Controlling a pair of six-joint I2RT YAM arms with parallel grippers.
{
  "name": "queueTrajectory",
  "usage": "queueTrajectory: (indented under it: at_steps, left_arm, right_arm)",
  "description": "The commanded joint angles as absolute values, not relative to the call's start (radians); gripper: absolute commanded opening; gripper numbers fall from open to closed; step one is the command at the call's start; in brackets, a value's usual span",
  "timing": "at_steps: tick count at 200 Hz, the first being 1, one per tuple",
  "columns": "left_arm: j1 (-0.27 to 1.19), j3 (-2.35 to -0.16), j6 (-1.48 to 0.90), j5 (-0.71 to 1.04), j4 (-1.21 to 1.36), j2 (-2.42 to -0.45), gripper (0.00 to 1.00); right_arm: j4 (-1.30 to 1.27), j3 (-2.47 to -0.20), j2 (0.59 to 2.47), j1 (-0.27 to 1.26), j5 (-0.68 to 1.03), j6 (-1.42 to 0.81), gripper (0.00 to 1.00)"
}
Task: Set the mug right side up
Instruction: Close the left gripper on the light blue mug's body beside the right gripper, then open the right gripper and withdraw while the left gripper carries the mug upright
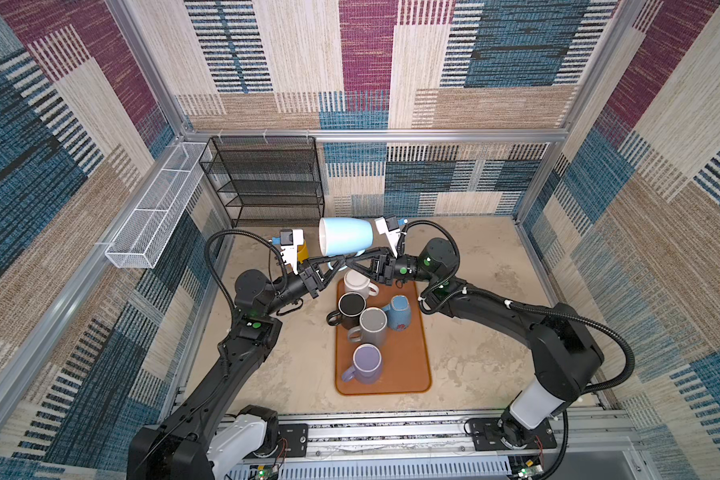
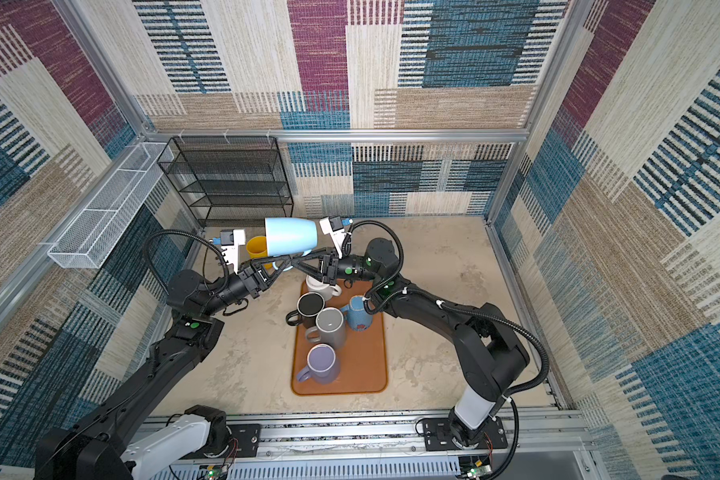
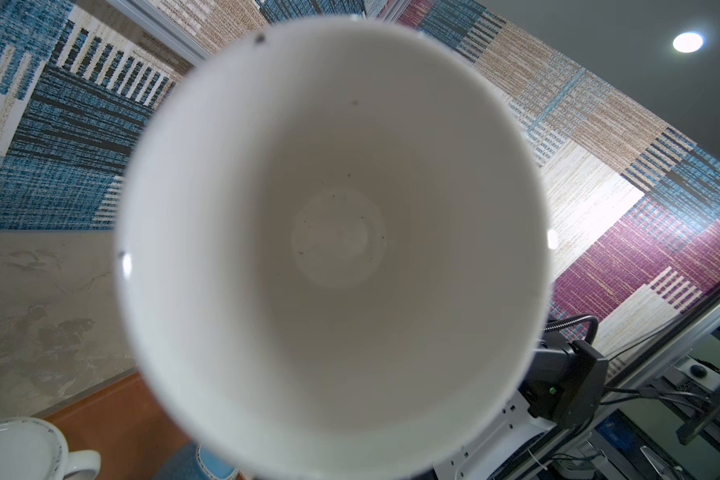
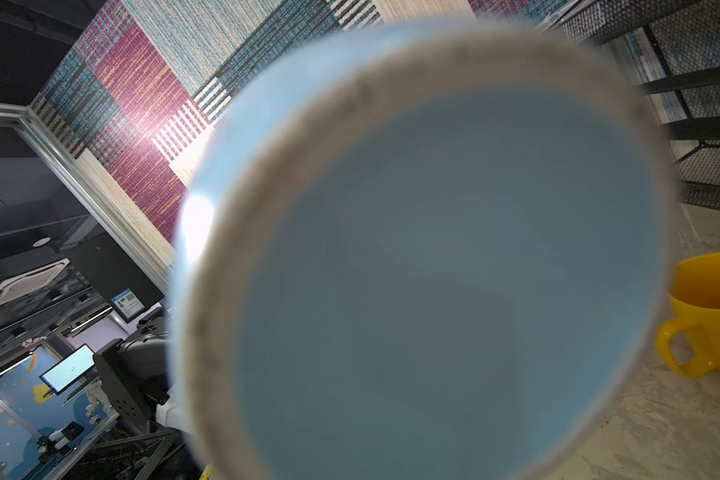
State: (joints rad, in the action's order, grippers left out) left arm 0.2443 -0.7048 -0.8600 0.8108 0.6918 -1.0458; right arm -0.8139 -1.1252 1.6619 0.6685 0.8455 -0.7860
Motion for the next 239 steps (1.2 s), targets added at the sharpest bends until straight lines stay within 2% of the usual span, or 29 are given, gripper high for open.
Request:
queueTrajectory:
  at_steps: [1, 101, 132, 194, 239]
  left_arm:
    - [0.247, -0.713, -0.828, 0.819, 0.770, -1.035, 0.00]
    - [0.247, -0.736, -0.781, 0.771, 0.664, -1.032, 0.00]
    - [0.247, -0.737, -0.750, 0.736, 0.623, -1.016, 0.00]
    - [0.254, -0.820, -0.610, 0.588, 0.245, -1.002, 0.00]
    - [0.289, -0.916, -0.535, 0.358, -0.006, -1.060, 0.00]
  right_arm:
    - [-0.771, -1.129, 1.654, 0.667, 0.839, -0.764, 0.25]
    - [-0.720, -1.095, 1.620, 0.643, 0.826, -0.730, 0.38]
    - [-0.642, -1.072, 1.579, 0.638, 0.763, -0.685, 0.32]
    - [-0.384, -1.044, 1.452, 0.636, 0.591, -0.504, 0.28]
    - [-0.234, -1.007, 1.332, 0.630, 0.440, -0.417, 0.22]
